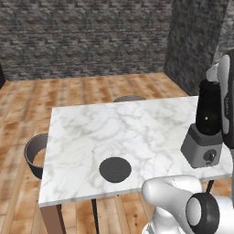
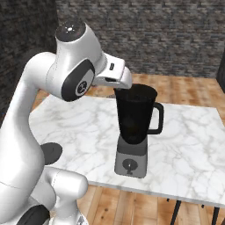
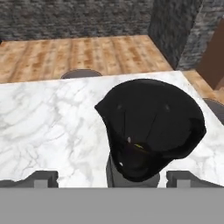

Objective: Grab the garlic and lemon from the fridge, place them in the blender, close the lid, and turn on the blender to create a marinade.

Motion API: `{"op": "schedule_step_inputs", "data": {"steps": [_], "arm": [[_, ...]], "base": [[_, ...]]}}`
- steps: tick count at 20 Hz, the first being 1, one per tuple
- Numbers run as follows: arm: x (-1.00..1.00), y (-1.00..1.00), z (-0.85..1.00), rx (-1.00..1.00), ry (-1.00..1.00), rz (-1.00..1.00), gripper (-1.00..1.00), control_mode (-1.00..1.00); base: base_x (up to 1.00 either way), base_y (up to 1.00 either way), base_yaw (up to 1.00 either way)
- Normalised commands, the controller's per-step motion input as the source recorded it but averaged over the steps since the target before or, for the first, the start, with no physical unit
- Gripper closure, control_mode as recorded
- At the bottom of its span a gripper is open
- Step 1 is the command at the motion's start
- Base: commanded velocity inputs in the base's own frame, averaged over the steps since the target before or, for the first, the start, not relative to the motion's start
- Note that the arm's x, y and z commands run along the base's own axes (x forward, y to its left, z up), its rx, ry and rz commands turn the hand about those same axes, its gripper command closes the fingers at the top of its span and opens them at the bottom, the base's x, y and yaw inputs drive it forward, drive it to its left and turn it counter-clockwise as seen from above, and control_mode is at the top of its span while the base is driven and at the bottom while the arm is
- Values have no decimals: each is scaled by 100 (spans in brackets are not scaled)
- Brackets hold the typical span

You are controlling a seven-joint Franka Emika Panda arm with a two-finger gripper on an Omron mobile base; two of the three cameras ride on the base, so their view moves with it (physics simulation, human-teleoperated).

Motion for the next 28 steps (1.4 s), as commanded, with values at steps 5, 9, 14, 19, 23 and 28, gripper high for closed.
{"op": "schedule_step_inputs", "data": {"steps": [5, 9, 14, 19, 23, 28], "arm": [[-42, 100, -15, -7, 7, 0, -100, -100], [-44, 100, -43, -1, 15, 3, -100, -100], [-45, 100, -61, 0, 20, 4, -100, -100], [-16, 100, -75, 0, 20, 5, -100, -100], [0, 98, -73, 0, 24, 7, -100, -100], [8, 80, -74, 0, 24, 6, -100, -100]], "base": [[0, 0, 0], [0, 0, 0], [0, 0, 0], [0, 0, 0], [0, 0, 0], [0, 0, 0]]}}
